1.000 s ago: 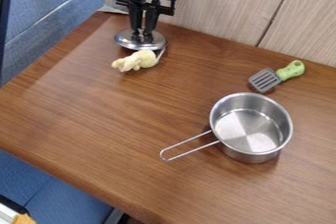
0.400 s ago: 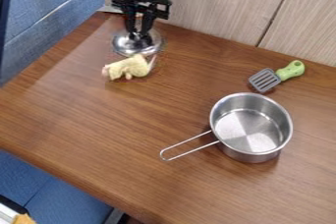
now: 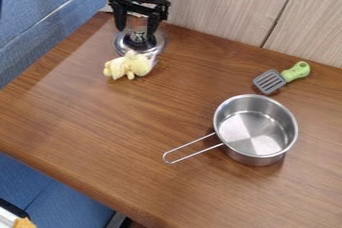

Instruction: Take the silver lid off the silver pan and put it above the yellow duck

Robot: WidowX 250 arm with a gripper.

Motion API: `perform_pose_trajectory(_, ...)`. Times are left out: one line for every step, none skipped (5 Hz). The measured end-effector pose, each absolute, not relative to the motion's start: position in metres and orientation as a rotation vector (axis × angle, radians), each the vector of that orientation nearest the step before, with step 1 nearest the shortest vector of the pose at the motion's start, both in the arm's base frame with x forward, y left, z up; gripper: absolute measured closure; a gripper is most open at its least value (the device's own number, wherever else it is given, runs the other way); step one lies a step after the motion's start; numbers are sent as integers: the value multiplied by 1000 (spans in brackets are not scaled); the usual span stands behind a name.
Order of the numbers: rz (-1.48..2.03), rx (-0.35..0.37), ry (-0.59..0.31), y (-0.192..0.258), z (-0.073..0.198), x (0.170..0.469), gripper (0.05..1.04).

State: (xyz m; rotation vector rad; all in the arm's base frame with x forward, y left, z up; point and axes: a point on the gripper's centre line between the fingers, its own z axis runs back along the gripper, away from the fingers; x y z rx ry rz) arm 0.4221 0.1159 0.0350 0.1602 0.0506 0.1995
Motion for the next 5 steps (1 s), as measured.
perform_pose_trajectory(208,164,47,116,39,421,83)
perform_pose_trajectory(204,156,48,113,40,417,83)
perform_pose_trajectory(200,164,-19,108,66,417,83)
perform_pose_trajectory(166,187,-116,97,98,417,83)
perform_pose_trajectory(167,187,-119,97,99,417,83)
